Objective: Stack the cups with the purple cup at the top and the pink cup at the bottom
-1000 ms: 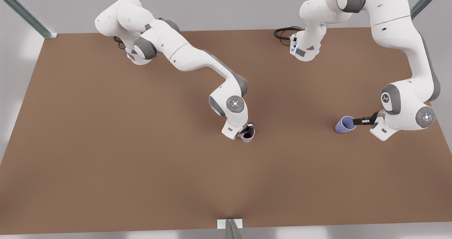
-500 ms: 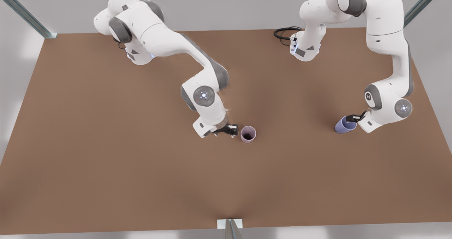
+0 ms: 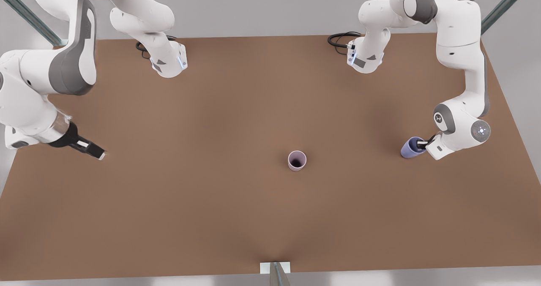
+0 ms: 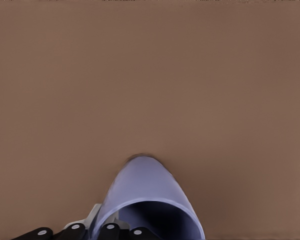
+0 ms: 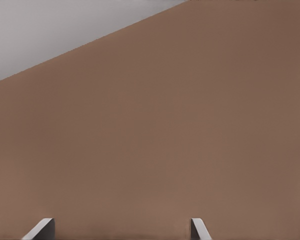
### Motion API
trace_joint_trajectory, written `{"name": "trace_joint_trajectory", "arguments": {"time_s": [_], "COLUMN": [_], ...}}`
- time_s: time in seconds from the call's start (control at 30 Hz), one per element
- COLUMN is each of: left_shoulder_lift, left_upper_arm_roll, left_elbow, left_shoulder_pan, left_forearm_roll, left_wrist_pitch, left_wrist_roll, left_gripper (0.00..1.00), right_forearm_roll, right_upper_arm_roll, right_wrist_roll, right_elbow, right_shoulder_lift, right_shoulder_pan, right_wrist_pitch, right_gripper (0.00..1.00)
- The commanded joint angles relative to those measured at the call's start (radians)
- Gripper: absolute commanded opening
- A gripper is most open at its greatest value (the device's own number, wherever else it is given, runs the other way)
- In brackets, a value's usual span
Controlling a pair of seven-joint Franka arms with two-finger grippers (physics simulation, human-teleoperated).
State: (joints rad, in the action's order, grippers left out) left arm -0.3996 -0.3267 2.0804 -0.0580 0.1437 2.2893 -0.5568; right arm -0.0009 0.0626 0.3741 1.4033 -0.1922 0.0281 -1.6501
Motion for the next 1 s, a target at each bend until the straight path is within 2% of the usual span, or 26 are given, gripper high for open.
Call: {"name": "trace_joint_trajectory", "arguments": {"time_s": [0.0,0.1,0.17,0.27,0.37,0.43,0.57,0.67,0.8,0.97], "left_shoulder_lift": [0.008,0.044,0.093,0.126,0.116,0.065,-0.076,-0.127,-0.156,-0.199], "left_upper_arm_roll": [0.002,0.005,0.074,0.267,0.446,0.459,0.459,0.459,0.459,0.459], "left_elbow": [-0.002,-0.008,-0.046,-0.18,-0.289,-0.376,-0.599,-0.657,-0.66,-0.709], "left_shoulder_pan": [0.0,-0.011,-0.014,-0.017,-0.045,-0.143,-0.24,-0.276,-0.321,-0.326], "left_forearm_roll": [0.019,0.019,0.019,0.017,0.017,0.019,0.02,0.027,0.027,0.031], "left_wrist_pitch": [-0.042,-0.08,-0.174,-0.363,-0.432,-0.432,-0.438,-0.435,-0.424,-0.421], "left_wrist_roll": [-0.088,-0.072,0.055,0.417,0.748,0.917,1.12,1.195,1.235,1.256], "left_gripper": [0.21,0.21,0.21,0.21,0.21,0.21,0.21,0.21,0.21,0.21], "right_forearm_roll": [0.004,0.004,0.004,0.004,0.002,0.002,0.002,0.004,0.002,0.002], "right_upper_arm_roll": [0.003,0.003,-0.004,0.002,0.002,0.002,0.002,0.002,0.002,0.002], "right_wrist_roll": [-0.366,-0.366,-0.368,-0.366,-0.366,-0.366,-0.365,-0.365,-0.365,-0.366], "right_elbow": [-0.012,-0.043,-0.063,-0.079,-0.079,-0.078,-0.079,-0.079,-0.079,-0.079], "right_shoulder_lift": [-0.001,0.0,0.005,0.004,0.002,-0.001,0.0,-0.001,-0.001,0.0], "right_shoulder_pan": [-0.013,-0.01,0.001,-0.008,-0.007,-0.008,-0.007,-0.005,-0.005,-0.005], "right_wrist_pitch": [0.092,0.092,0.136,0.153,0.154,0.153,0.151,0.148,0.147,0.148], "right_gripper": [1.0,1.0,1.0,1.0,1.0,1.0,1.0,1.0,1.0,1.0]}}
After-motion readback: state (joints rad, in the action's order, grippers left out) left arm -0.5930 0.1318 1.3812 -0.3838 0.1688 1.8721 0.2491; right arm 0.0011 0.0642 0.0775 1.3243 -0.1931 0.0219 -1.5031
